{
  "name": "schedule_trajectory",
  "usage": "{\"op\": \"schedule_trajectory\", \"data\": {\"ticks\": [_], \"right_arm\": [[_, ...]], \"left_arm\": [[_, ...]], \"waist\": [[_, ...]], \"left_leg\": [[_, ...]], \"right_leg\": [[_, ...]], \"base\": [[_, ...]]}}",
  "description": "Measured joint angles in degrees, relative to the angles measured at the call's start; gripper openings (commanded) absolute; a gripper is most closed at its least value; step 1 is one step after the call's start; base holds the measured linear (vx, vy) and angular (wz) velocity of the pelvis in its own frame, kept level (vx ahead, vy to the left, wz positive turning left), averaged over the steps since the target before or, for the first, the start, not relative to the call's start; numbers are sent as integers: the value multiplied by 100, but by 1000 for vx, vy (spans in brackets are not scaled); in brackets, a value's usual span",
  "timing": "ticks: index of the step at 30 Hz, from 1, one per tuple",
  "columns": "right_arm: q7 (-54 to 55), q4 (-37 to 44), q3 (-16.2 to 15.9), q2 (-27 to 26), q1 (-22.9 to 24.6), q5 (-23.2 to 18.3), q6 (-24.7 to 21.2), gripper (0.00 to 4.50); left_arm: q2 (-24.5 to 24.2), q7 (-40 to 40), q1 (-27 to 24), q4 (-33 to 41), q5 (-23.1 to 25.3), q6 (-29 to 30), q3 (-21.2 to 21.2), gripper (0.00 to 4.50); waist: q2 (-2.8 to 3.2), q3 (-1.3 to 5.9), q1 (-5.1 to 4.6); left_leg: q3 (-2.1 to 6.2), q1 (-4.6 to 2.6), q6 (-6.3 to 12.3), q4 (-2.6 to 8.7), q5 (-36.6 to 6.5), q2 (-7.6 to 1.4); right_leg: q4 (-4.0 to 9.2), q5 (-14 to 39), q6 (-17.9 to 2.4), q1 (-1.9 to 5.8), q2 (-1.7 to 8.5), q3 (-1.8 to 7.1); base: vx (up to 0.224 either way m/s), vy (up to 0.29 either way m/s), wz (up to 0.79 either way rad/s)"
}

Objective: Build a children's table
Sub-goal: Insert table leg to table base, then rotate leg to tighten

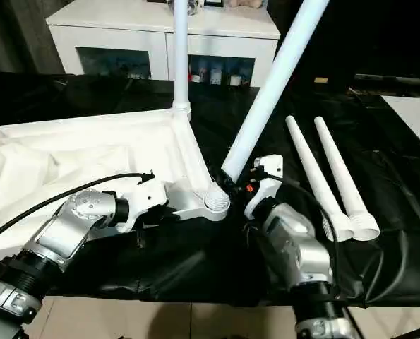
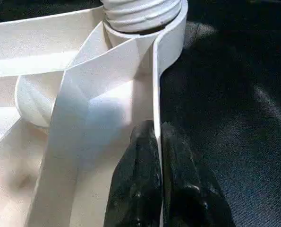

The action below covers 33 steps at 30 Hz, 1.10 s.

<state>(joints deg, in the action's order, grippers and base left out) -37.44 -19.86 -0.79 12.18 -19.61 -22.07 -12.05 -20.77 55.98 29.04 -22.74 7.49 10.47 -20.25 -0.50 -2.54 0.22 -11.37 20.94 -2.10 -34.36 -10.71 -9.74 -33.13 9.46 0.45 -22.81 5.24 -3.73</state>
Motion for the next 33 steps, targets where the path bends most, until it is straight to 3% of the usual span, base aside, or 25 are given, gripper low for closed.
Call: {"op": "schedule_trajectory", "data": {"ticks": [10,16,22,33], "right_arm": [[-340,289,-594,477,-73,575,-1,184],[-527,41,-923,617,-539,834,-218,184],[-726,-192,-913,642,-848,820,-603,184],[-837,-362,-866,632,-946,800,-658,184]], "left_arm": [[-7,0,0,-66,14,-29,-47,0],[-56,-28,6,-102,25,-50,-47,0],[-57,-55,5,-99,41,-50,-51,0],[-64,-163,-95,50,104,-21,-56,0]], "waist": [[-44,55,-3],[-59,51,-76],[-62,51,-129],[-80,54,-139]], "left_leg": [[6,-9,0,8,0,0],[30,-38,1,7,-1,1],[42,-28,2,11,-2,6],[48,-32,4,10,-3,12]], "right_leg": [[4,3,4,4,-1,-6],[45,13,20,4,0,-33],[98,13,19,18,0,-41],[121,15,21,19,1,-43]], "base": [[0,0,0],[0,0,0],[0,0,0],[0,0,0]]}}
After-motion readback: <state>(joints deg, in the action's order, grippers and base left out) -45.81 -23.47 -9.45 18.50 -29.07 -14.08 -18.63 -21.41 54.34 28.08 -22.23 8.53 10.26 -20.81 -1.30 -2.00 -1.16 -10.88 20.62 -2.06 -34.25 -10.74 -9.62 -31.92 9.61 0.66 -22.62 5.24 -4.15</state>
